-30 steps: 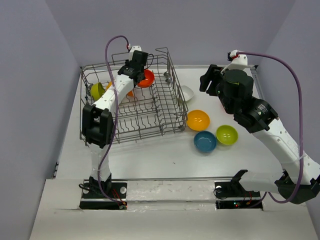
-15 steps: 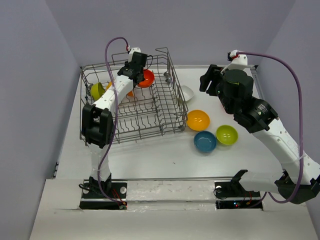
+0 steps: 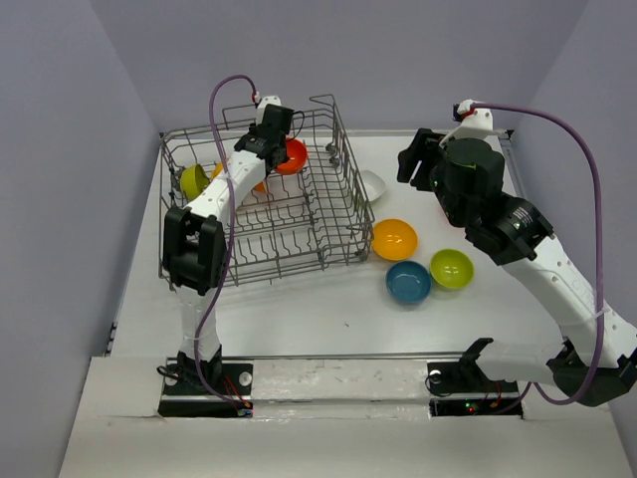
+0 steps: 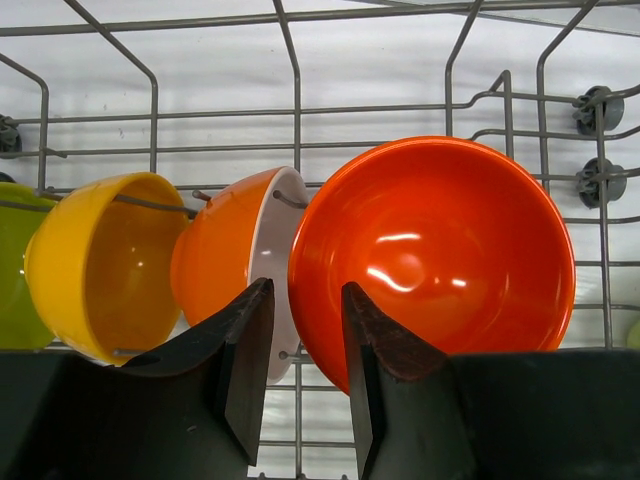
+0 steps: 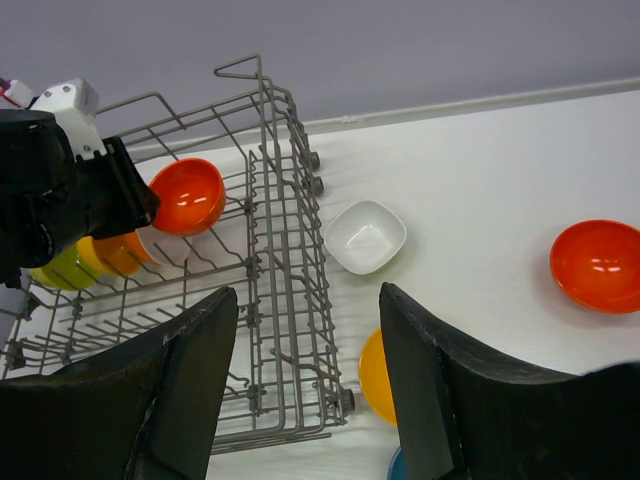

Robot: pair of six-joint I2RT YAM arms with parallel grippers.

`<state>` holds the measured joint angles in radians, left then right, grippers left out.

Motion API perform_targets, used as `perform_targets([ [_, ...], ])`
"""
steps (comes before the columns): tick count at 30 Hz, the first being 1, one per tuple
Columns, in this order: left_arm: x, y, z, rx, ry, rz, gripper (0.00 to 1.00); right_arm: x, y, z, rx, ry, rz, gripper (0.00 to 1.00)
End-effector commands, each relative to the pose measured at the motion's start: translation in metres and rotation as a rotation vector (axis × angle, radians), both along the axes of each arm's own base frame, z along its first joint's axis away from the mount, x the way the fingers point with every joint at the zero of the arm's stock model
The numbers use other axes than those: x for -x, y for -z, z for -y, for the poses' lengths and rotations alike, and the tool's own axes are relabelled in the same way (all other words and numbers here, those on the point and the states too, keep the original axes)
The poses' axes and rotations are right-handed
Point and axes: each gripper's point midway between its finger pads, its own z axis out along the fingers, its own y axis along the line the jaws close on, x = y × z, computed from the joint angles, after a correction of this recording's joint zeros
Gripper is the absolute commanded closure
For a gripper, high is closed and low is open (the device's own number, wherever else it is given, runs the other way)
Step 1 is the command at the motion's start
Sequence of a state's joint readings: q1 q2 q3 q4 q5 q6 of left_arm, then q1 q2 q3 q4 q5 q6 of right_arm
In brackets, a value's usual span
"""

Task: Load the bowls into the dish rack
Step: Pick up the bowl from the dish rack.

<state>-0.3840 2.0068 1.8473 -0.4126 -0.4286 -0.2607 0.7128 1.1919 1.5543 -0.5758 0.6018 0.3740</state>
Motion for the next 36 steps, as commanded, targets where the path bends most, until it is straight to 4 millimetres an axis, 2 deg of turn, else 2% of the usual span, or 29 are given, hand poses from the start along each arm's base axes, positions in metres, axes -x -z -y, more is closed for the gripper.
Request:
perform_targets([
  [1, -0.002, -0.011, -0.005, 0.022, -0.018, 0.035, 0.57, -0.001, -0.007, 0.002, -0.023, 0.011, 0.019, 0.36],
  [36, -0.006, 0.015, -0.002, 0.018, -0.01, -0.007, 0.59, -0.001, -0.005, 0.003, -0.018, 0.013, 0.017, 0.36],
])
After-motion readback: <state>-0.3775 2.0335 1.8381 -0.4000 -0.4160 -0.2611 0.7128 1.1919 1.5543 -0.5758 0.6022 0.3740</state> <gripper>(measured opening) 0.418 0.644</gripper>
